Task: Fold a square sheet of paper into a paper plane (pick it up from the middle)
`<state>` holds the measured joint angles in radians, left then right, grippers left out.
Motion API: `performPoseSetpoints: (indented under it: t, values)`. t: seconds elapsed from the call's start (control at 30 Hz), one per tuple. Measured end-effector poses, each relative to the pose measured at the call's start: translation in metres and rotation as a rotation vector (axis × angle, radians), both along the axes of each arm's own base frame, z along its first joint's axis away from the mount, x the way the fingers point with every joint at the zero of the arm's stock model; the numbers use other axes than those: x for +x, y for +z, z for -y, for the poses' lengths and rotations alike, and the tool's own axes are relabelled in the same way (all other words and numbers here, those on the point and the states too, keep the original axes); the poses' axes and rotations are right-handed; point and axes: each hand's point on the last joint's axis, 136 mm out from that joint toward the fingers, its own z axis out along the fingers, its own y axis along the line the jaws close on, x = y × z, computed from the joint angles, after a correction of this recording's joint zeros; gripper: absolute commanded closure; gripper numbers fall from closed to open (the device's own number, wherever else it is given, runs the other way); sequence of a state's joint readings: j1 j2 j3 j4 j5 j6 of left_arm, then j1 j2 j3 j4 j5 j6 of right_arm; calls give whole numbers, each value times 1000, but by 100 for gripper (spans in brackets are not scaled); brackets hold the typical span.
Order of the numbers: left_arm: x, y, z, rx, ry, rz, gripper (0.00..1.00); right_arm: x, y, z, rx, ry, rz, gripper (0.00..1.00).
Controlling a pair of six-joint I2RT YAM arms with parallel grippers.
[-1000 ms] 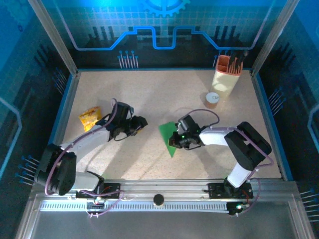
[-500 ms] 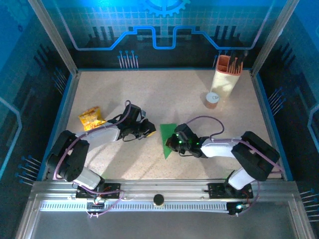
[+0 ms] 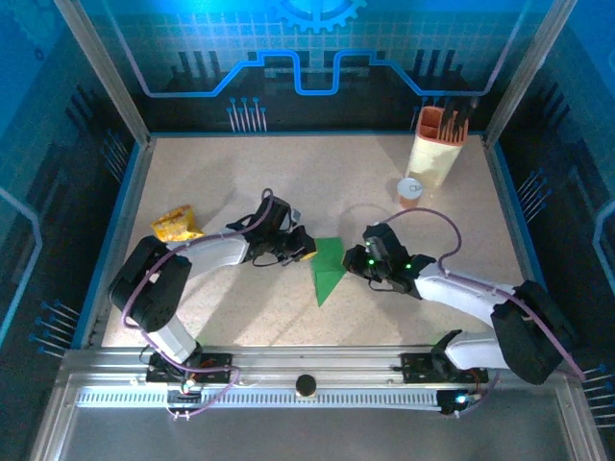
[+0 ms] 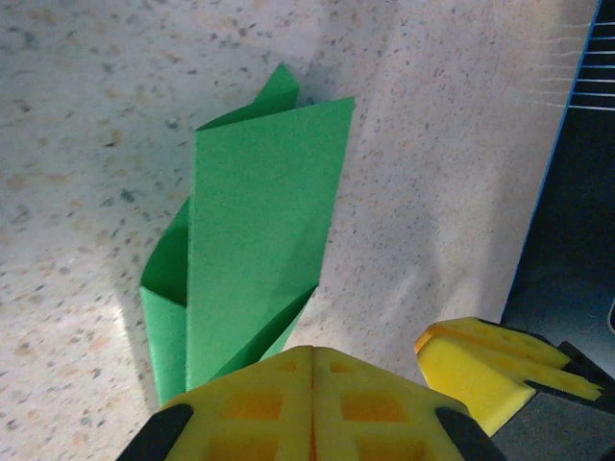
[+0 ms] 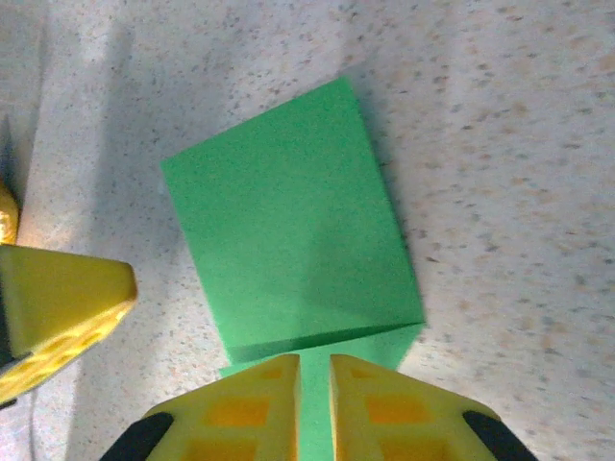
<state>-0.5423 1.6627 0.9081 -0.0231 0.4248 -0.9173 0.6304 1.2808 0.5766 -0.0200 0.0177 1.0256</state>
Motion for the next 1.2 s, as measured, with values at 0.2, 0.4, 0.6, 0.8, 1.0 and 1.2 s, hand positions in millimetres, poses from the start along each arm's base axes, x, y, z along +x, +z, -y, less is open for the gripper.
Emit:
performPoseSetpoints:
  t: [0.2,0.4,0.6,0.8,1.0,1.2]
  values:
    - [4,6,6,-4,-9,9,93,-7,-11,11,6,13,-37,74]
    - [6,-8,13,-5,-25,-38,99,-10,-12,9,48,40,-68,72]
    - [4,-18,14,-1,-30,-74,100,-14,-16,0,92,82,-98,68]
    - [5,-21,10,33,-22,-79,100,-15,-17,-6,127,96,-109,61]
    - [2,-39,8,57,-20,-115,100,-15,-18,-9,140,104,-115,60]
    - [-10,-62,1,83,-19,-155,100,-18,-31,-11,134,109,-160,51]
